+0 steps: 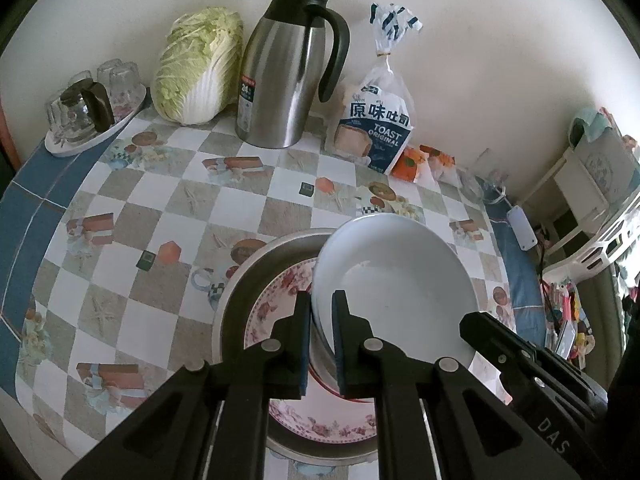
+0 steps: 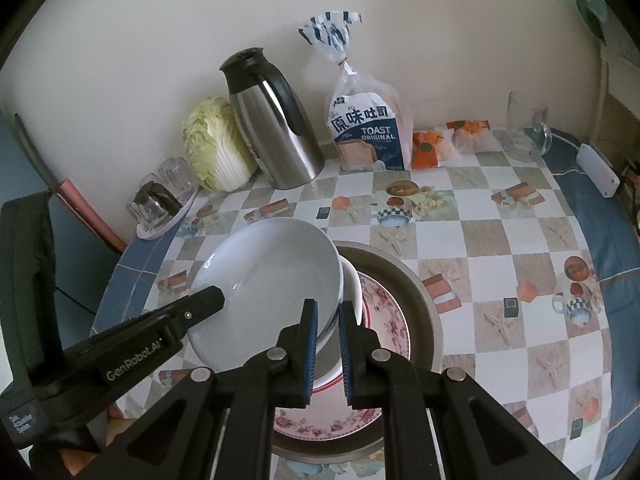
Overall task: Organize plates and bowls
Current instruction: 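Lower the large white bowl onto the stacked bowls, then open the right gripper and withdraw from the bowl stack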
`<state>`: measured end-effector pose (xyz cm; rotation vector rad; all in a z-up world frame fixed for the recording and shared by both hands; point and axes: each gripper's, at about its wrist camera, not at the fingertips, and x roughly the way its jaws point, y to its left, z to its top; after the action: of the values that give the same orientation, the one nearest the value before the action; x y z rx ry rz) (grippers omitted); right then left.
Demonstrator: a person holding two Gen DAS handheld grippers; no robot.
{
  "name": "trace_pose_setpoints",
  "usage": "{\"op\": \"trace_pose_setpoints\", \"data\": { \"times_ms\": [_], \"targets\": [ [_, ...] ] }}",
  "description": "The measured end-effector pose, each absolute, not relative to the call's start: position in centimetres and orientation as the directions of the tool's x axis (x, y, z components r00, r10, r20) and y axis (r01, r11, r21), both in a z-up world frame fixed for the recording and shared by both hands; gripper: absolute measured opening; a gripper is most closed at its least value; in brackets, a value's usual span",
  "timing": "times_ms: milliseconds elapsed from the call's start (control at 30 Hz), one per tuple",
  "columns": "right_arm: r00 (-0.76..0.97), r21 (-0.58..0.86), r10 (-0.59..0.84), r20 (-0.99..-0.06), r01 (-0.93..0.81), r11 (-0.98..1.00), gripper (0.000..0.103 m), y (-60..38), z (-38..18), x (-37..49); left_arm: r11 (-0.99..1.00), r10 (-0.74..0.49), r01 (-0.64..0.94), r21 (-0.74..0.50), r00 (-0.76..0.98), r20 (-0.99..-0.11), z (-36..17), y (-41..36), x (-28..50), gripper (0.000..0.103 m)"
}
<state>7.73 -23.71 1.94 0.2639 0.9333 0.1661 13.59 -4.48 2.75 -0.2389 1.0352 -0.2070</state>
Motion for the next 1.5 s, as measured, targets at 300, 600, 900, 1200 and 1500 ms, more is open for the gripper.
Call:
{"op": "trace_pose_setpoints", "data": {
  "times_ms": [300,600,900,1200,1500],
  "targets": [
    [0.572,0.288,0.244,-0.783,-0.014,0.957,0.012,-23.9,1.4,7.8,0.957,-0.279,0.065,-0.283,0.481,-0.831,2.2,-4.9,13.5,0.01],
    [0.569,0.286,0.241,-0.786,-0.012,0.958,0.012,-24.0,1.3,7.8,0.956,-0.281,0.062,-0.287,0.475,-0.834,2.1,-5.0,13.5,0.01],
    [0.567,0.288,0.24,-0.788,-0.005,0.958,0.012,-24.1,1.0,7.8,0.954,-0.29,0.07,-0.293,0.477,-0.83,2.2,-4.9,13.6,0.014],
    [0.576,0.29,0.237,-0.783,0.001,0.957,0.014,-24.2,1.2,7.8,0.951,-0.302,0.099,-0.292,0.488,-0.819,2.9,-5.4,13.2,0.029],
    [0.6,0.291,0.222,-0.769,0.018,0.957,0.014,-25.1,1.7,7.1,0.953,-0.29,0.086,-0.29,0.533,-0.795,4.1,-4.5,12.5,0.062]
  ]
}}
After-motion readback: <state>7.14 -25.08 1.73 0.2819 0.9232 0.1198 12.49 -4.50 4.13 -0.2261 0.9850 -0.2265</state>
